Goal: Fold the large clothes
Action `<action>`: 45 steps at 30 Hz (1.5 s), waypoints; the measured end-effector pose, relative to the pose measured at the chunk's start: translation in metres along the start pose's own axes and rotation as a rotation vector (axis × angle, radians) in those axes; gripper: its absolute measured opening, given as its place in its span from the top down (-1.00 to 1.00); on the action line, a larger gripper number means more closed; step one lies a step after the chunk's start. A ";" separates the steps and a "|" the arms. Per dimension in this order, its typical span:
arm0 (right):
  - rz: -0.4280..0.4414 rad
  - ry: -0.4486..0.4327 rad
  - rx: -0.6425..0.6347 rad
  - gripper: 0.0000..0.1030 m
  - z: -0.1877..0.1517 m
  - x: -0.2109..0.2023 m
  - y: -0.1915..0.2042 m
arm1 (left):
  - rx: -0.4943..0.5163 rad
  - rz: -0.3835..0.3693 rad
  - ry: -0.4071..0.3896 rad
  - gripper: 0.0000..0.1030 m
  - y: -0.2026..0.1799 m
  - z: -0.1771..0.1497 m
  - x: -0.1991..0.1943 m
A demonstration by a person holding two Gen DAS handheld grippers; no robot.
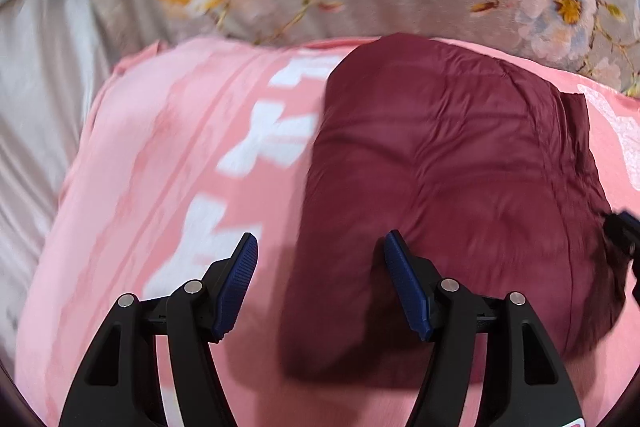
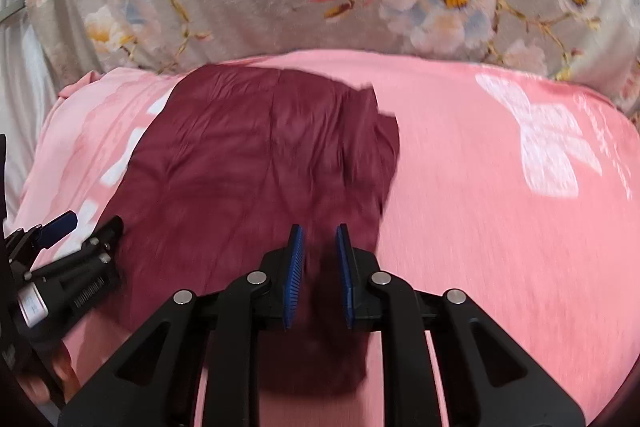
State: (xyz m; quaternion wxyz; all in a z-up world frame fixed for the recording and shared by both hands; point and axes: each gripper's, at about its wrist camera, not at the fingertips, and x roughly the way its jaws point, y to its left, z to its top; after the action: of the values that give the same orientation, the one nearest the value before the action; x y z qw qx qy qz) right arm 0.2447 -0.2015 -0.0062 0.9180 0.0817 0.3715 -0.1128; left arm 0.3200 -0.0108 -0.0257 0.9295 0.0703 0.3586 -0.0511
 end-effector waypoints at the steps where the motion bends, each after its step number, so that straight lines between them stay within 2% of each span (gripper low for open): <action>1: -0.009 0.024 -0.001 0.70 -0.007 0.004 -0.001 | -0.023 -0.002 0.020 -0.26 0.006 -0.005 -0.001; 7: -0.019 0.071 0.010 0.70 -0.023 0.015 -0.004 | -0.023 0.014 0.039 -0.28 0.010 -0.014 -0.006; 14: 0.026 0.066 0.083 0.65 -0.035 -0.020 -0.013 | -0.059 -0.014 0.042 -0.27 0.017 -0.029 -0.033; 17: 0.036 0.053 0.094 0.49 -0.045 -0.037 -0.015 | -0.064 -0.015 0.035 -0.27 0.016 -0.039 -0.043; 19: 0.029 0.039 0.093 0.30 -0.055 -0.049 -0.017 | -0.056 -0.013 0.028 -0.27 0.013 -0.047 -0.050; 28: -0.026 0.013 0.037 -0.11 -0.109 -0.092 -0.016 | -0.020 -0.021 -0.002 -0.27 -0.006 -0.093 -0.079; 38: -0.045 -0.006 -0.019 -0.28 -0.158 -0.117 -0.004 | 0.008 -0.019 0.025 -0.27 -0.021 -0.158 -0.097; 45: -0.033 -0.025 -0.015 -0.28 -0.176 -0.128 0.001 | 0.026 -0.001 0.021 -0.27 -0.022 -0.180 -0.108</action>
State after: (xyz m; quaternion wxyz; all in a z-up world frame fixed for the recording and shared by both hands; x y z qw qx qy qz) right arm 0.0388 -0.1409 -0.0420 0.9211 0.0671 0.3621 -0.1262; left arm 0.1183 0.0025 -0.0867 0.9246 0.0825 0.3677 -0.0556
